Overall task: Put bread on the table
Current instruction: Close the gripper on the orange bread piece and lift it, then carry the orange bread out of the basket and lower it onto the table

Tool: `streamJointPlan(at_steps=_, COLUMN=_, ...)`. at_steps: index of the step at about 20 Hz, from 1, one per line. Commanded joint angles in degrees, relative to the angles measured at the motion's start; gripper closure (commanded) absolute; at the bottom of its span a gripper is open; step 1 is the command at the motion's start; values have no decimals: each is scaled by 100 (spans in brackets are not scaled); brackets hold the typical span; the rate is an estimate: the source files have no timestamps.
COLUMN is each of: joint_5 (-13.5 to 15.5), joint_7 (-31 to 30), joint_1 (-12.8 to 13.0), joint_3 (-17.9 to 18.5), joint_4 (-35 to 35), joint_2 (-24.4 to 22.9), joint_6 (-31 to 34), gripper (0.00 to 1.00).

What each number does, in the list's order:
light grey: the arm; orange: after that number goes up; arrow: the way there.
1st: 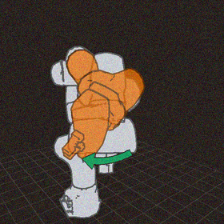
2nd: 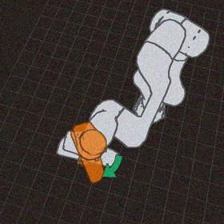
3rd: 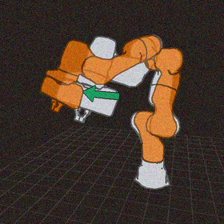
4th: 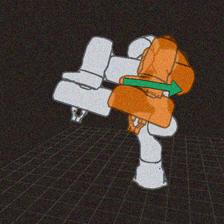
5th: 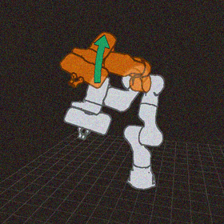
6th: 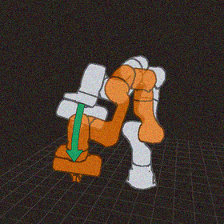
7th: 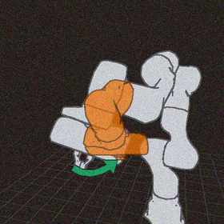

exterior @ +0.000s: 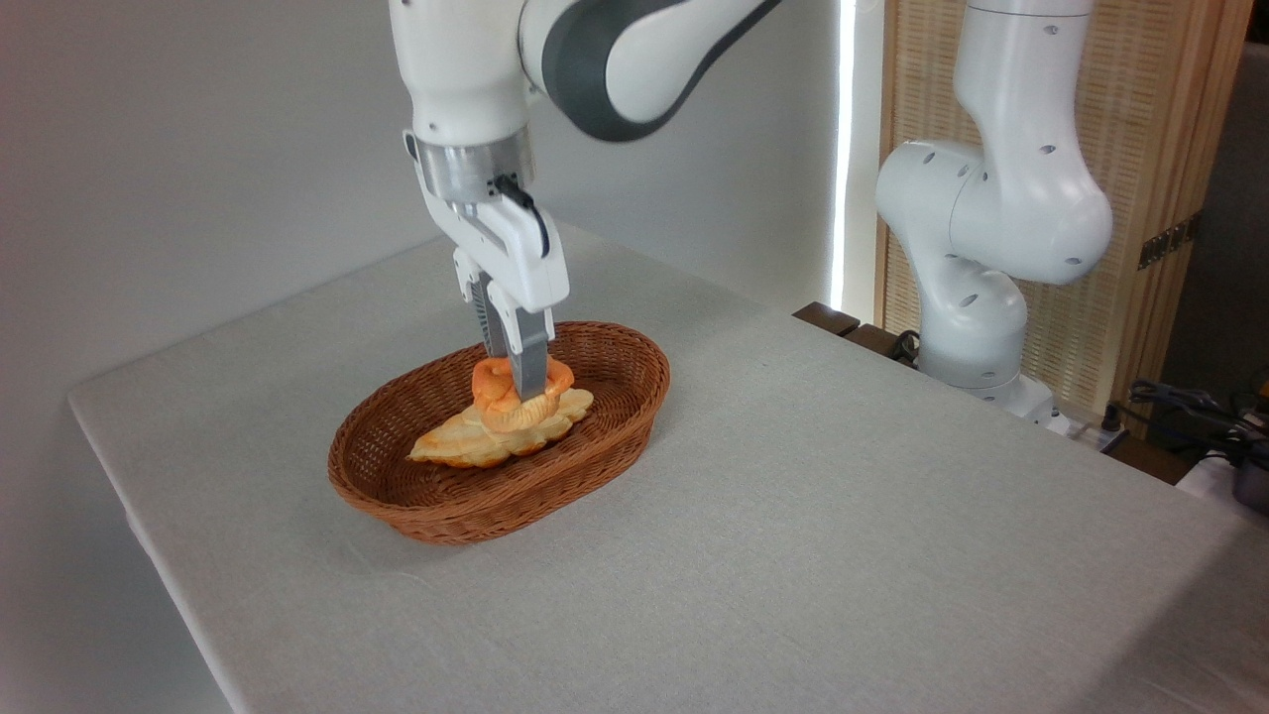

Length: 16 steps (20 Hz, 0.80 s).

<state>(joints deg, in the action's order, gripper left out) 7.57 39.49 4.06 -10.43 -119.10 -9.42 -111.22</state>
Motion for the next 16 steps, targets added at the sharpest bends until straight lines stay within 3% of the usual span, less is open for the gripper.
streamJointPlan(at_steps=1, joint_5=-298, joint_7=6, joint_1=7, joint_3=129, joint_4=378, joint_2=-7, joint_6=522, gripper=60)
streamJointPlan(at_steps=5, joint_5=-1133, joint_7=50, joint_1=-11, joint_3=365, joint_4=537, joint_2=-7, joint_6=610, gripper=56)
streamJointPlan(at_steps=9, joint_5=-1626, joint_7=225, joint_1=-11, joint_3=647, joint_4=537, joint_2=141, joint_6=488, gripper=55)
streamJointPlan(at_steps=11, joint_5=-1785, joint_7=270, joint_1=-11, joint_3=796, joint_4=537, joint_2=352, joint_6=234, gripper=55)
streamJointPlan(at_steps=16, joint_5=-1803, joint_7=217, joint_1=-11, joint_3=1008, joint_4=537, joint_2=1020, joint_6=-803, gripper=54)
